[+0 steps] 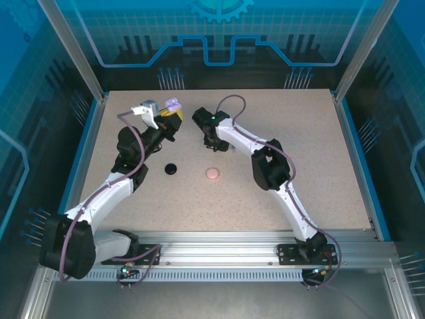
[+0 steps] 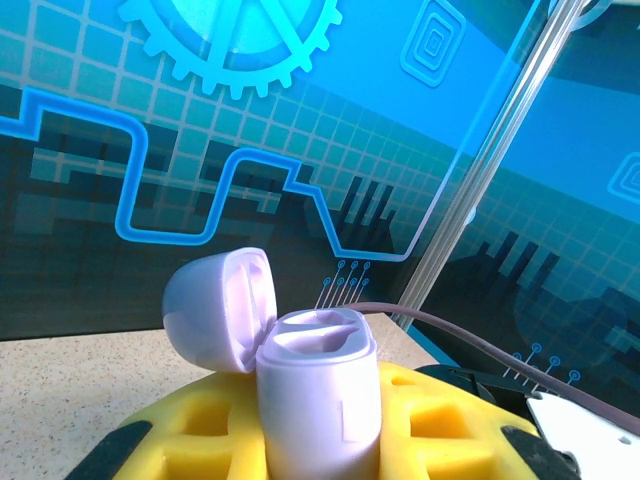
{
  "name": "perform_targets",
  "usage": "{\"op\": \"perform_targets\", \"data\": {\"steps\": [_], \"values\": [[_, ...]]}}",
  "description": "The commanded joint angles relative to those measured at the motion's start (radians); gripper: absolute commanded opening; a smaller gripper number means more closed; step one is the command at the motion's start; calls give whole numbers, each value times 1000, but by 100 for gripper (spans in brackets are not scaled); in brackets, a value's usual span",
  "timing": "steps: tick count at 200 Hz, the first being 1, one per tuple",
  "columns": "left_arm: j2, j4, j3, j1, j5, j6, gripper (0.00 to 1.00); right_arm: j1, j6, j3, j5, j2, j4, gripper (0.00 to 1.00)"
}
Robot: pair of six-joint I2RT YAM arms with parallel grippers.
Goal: Insert the wireless bluetooth earbuds into the charging case
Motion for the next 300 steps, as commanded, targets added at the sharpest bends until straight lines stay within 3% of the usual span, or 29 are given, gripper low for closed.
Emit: {"op": "perform_targets", "data": {"steps": [1,62,161,300], "values": [[-11,46,-11,-4,-14,21,9,7,25,10,-3,42,-10,34],[-12,50,-15,-4,-11,20,9,6,24,7,-13,63,4,30],[-2,56,-12,-4,4,17,9,-11,-48,-21,26,51,38,34],[6,49,-10,-15,32,24,9,-57,-113,-150,-43,-6,172,31]]}}
